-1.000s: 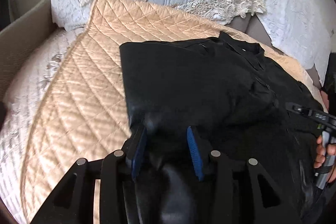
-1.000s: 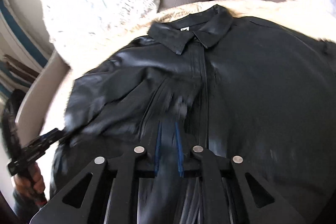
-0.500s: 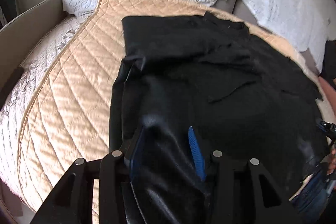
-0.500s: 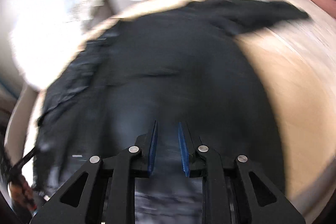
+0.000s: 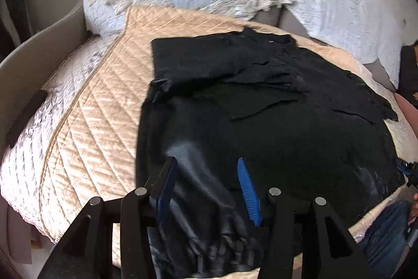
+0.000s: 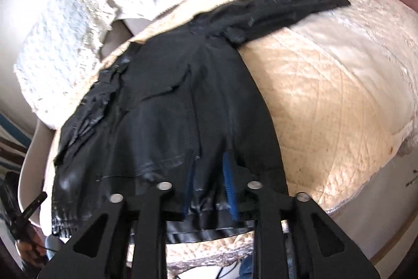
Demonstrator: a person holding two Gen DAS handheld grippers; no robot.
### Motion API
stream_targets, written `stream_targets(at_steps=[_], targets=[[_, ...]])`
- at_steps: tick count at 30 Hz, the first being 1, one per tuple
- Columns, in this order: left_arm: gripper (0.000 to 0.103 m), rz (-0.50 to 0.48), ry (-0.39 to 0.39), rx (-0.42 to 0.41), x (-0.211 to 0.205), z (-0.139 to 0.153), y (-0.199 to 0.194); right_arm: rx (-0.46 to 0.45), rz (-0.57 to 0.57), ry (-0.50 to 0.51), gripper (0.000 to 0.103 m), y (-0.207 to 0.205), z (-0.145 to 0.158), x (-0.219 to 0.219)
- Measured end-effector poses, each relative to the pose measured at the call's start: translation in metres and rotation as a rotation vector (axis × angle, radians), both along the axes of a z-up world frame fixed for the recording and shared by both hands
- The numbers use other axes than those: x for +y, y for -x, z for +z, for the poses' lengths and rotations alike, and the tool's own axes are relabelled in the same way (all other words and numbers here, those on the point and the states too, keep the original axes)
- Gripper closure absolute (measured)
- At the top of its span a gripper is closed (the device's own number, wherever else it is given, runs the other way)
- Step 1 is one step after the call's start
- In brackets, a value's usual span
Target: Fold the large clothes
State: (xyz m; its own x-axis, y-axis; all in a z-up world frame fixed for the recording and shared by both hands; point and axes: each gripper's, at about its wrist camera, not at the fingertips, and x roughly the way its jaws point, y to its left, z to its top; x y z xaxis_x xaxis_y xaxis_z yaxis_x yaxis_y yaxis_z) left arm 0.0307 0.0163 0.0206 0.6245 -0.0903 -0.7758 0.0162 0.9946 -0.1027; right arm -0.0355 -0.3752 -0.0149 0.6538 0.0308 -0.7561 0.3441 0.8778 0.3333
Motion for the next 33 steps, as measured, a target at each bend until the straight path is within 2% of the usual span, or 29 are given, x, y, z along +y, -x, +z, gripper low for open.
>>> stream_targets(at_steps=[1,2,8,12,16,19,23,26,29,31,33], targets=[[0.049,-0.009,0.002,-0.008,-0.004,0.003,0.001,-0.017,0.007,-0.002,0.049,0.000,0.005,-0.002],[0.047,-0.013,0.007,-0.014,-0.007,0.005,0.001,-0.029,0.008,-0.006,0.046,0.001,0.009,-0.003],[0.041,-0.040,0.028,-0.042,-0.029,0.018,-0.018,-0.104,0.006,-0.044,0.046,-0.017,0.032,-0.029],[0.040,-0.053,0.010,-0.052,-0.043,0.020,-0.045,-0.135,-0.028,-0.081,0.046,-0.034,0.039,-0.060],[0.040,-0.052,0.004,-0.042,-0.051,0.017,-0.072,-0.182,-0.060,-0.123,0.037,-0.056,0.041,-0.099],[0.040,-0.045,-0.006,-0.026,-0.055,0.011,-0.094,-0.201,-0.082,-0.178,0.037,-0.075,0.033,-0.130],[0.040,-0.027,-0.032,-0.018,-0.055,0.002,-0.127,-0.192,-0.146,-0.188,0.036,-0.097,0.019,-0.167],[0.040,0.005,-0.036,-0.015,-0.048,-0.004,-0.147,-0.153,-0.229,-0.240,0.036,-0.115,-0.003,-0.202],[0.040,0.039,-0.053,-0.013,-0.037,-0.010,-0.165,-0.121,-0.296,-0.249,0.036,-0.129,-0.019,-0.229],[0.040,0.067,-0.057,-0.009,-0.030,-0.014,-0.179,-0.146,-0.323,-0.269,0.036,-0.133,-0.022,-0.243],[0.040,0.093,-0.051,-0.007,-0.023,-0.018,-0.189,-0.177,-0.377,-0.245,0.036,-0.133,-0.017,-0.258]])
